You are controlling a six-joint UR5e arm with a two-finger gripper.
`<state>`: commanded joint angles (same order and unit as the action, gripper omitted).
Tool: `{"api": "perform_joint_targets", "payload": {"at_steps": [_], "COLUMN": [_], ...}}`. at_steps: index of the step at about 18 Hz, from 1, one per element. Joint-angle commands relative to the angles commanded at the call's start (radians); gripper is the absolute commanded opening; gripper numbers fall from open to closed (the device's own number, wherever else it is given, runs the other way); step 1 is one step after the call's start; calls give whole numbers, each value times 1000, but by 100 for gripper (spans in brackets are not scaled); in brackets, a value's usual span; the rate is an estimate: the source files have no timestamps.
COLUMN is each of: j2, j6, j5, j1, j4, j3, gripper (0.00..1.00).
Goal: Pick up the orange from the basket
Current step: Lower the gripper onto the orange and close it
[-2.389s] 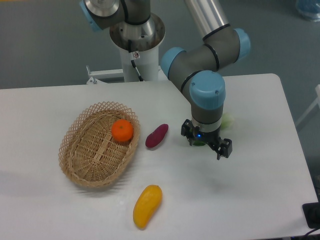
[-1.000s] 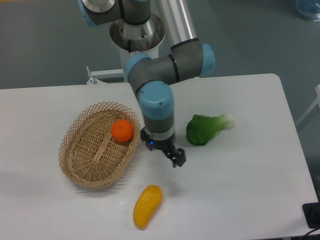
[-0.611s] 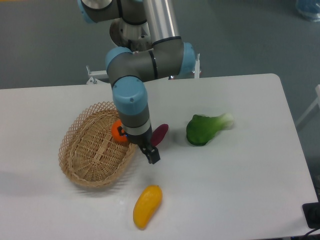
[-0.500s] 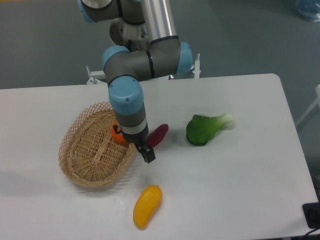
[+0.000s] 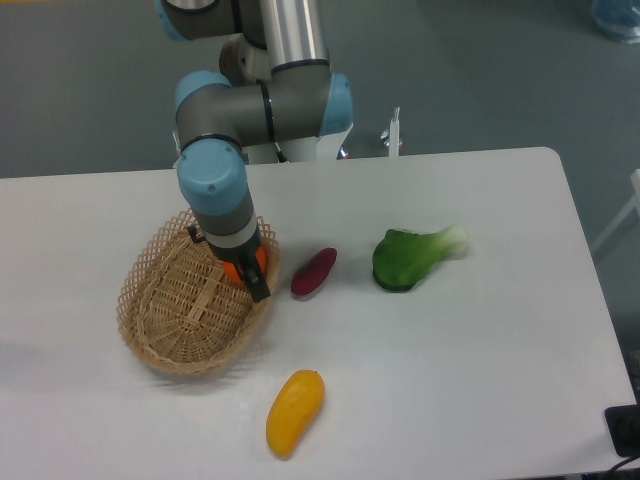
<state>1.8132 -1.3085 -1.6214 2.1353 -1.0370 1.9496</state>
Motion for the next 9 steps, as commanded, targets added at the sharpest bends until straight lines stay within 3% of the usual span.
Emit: {"api": "perform_joint_targets", "payload": {"at_steps": [9], "j2": [34], "j6": [14], "j5": [-3], "j1": [-15], "j4": [8], "j3": [2], "gripper": [100]}}
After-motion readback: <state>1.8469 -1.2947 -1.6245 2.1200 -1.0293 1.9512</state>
